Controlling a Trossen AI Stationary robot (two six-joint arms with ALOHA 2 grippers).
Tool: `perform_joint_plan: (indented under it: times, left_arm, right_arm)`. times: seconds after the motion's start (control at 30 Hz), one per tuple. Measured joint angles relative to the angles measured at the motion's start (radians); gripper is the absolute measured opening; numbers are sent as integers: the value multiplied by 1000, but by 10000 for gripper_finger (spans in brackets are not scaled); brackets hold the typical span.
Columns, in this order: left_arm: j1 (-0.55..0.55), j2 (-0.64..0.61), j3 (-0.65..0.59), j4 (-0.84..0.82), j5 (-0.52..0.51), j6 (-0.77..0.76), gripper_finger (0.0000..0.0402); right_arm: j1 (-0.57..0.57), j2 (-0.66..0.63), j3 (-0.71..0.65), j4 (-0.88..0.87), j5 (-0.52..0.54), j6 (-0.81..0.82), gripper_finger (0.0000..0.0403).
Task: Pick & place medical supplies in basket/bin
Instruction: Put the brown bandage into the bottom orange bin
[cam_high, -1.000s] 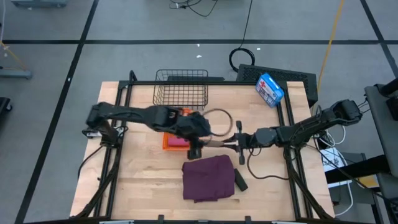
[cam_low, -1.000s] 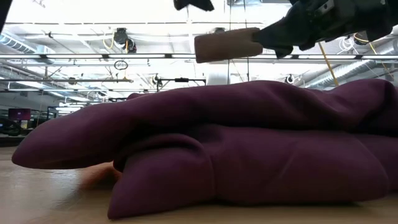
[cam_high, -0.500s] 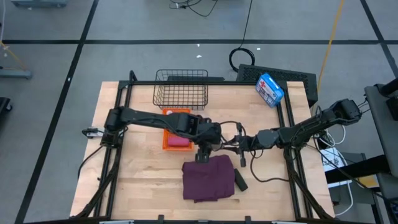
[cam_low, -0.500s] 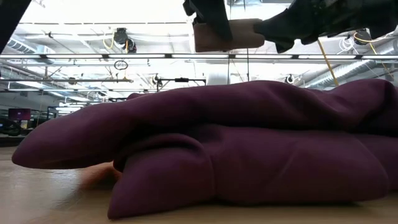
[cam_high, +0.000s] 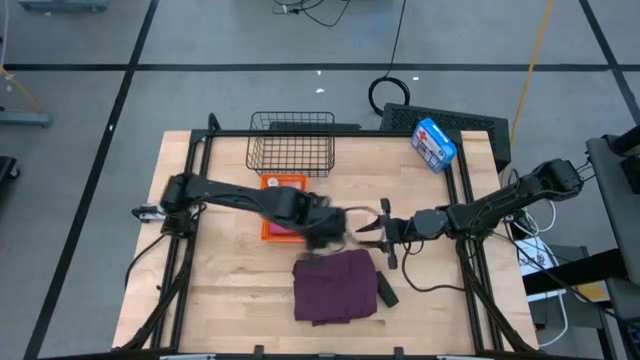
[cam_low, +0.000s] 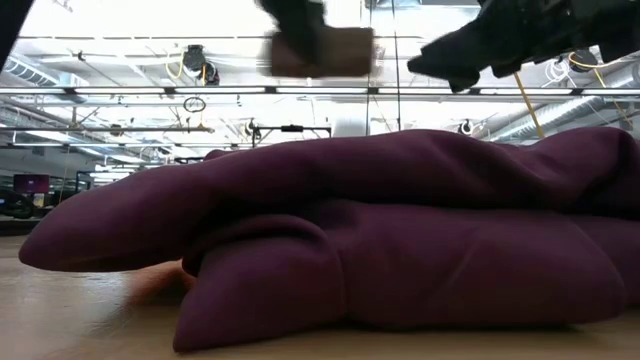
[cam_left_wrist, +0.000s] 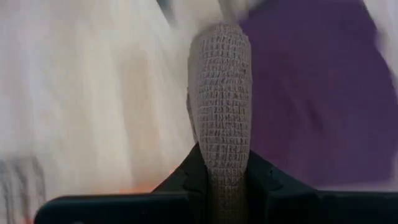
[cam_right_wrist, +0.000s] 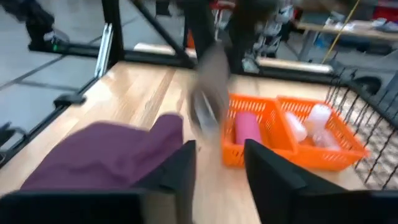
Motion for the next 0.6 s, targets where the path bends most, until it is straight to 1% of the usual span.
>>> perform_joint_plan:
  times: [0.03,0.1,0.2,0.27,0.37,0.47,0.53,0.6]
  left_arm:
    - [-10,-28,-30,-12,4,-3,48]
    - [-26,-81,-105,30,3,-25,48]
    - [-39,-171,-270,80,-38,-81,48]
    - [-42,-240,-399,135,-52,-97,48]
    - [-43,-339,-590,306,-49,-128,48]
    - [-27,-415,-769,415,-50,-151,48]
    - [-13,-453,-859,484,-52,-157,48]
    - [5,-480,-936,516,-52,-158,48]
  right_arm:
    - [0,-6,-1,-16,-1,4,136]
    - [0,-15,-1,-27,1,10,157]
    - [-1,-23,-1,-30,2,13,174]
    - [-1,-22,-1,-31,2,11,179]
    - [-1,-22,-1,-29,4,10,181]
    - [-1,-22,-1,-28,5,9,181]
    - [-1,-22,-1,-27,6,9,179]
    - [-1,-22,-1,-27,8,9,174]
